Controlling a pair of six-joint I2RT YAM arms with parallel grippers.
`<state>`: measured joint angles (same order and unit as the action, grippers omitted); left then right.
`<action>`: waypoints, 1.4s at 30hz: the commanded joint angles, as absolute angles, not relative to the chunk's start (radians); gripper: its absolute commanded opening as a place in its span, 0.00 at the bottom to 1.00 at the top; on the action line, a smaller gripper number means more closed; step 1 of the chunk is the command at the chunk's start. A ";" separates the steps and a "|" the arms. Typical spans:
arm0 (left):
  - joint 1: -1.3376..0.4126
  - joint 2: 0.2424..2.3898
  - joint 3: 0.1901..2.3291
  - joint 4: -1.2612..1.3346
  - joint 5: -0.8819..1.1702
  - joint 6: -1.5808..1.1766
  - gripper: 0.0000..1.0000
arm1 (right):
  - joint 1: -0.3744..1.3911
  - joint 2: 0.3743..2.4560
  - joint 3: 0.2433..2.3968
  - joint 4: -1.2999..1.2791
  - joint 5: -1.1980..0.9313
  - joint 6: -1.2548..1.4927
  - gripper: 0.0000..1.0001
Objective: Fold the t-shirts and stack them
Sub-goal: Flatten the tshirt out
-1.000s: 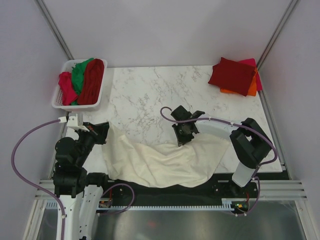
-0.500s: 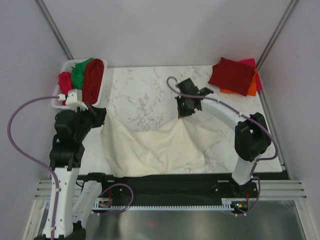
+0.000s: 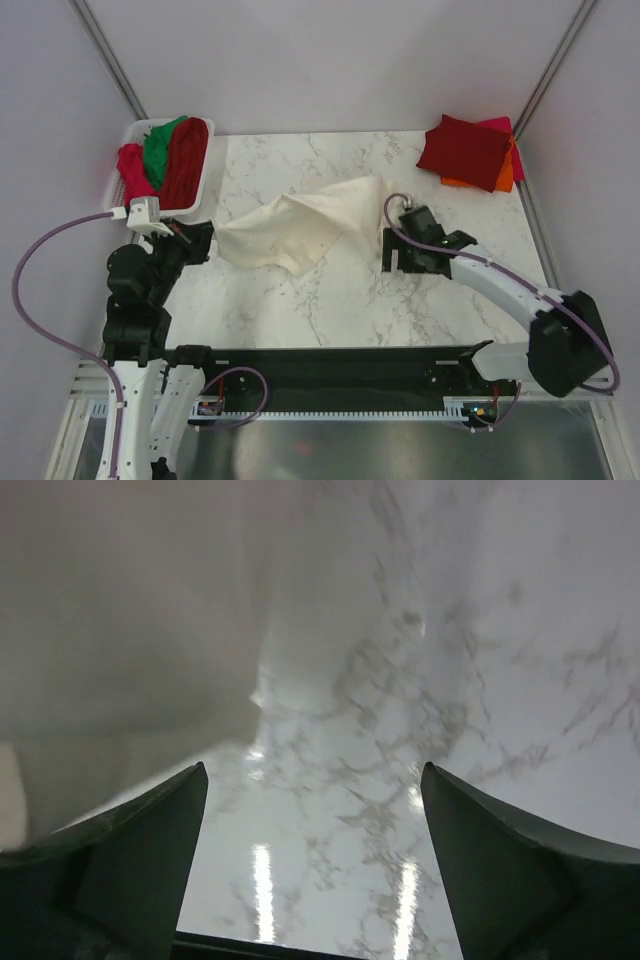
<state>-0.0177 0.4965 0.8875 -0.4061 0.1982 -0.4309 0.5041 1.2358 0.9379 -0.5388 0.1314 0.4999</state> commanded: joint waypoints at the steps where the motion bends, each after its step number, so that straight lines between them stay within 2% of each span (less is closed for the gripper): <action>1: -0.018 0.509 0.763 -0.480 0.261 -0.477 0.02 | 0.509 1.318 0.805 -0.551 0.132 0.600 0.98; 6: -0.017 0.549 0.773 -0.572 0.218 -0.443 0.02 | 0.509 1.253 0.994 -0.630 0.311 0.577 0.98; 12: -0.018 0.531 0.765 -0.598 0.187 -0.416 0.02 | 0.508 1.230 1.078 -0.620 0.360 0.572 0.98; 17: -0.018 0.540 0.765 -0.597 0.190 -0.419 0.02 | 0.509 1.339 1.083 -0.552 0.290 0.574 0.98; 21: -0.017 0.545 0.767 -0.597 0.193 -0.419 0.02 | 0.517 1.434 1.141 -0.500 0.189 0.568 0.92; 29: -0.017 0.538 0.767 -0.597 0.183 -0.419 0.02 | 0.632 1.650 1.235 -0.519 0.218 0.546 0.94; 33: -0.017 0.535 0.769 -0.598 0.176 -0.419 0.02 | 0.634 1.693 1.221 -0.512 0.212 0.541 0.85; 35: -0.017 0.529 0.770 -0.597 0.166 -0.419 0.02 | 0.634 1.706 1.203 -0.509 0.206 0.542 0.67; 38: -0.015 0.529 0.769 -0.597 0.156 -0.417 0.02 | 0.632 1.687 1.175 -0.509 0.225 0.535 0.28; 39: -0.015 0.528 0.769 -0.598 0.155 -0.417 0.02 | 0.632 1.677 1.172 -0.509 0.229 0.517 0.04; 40: -0.015 0.528 0.769 -0.597 0.156 -0.417 0.02 | 0.620 1.643 1.172 -0.531 0.242 0.509 0.00; 42: -0.015 0.528 0.769 -0.598 0.155 -0.417 0.02 | 0.598 1.593 1.178 -0.569 0.291 0.502 0.00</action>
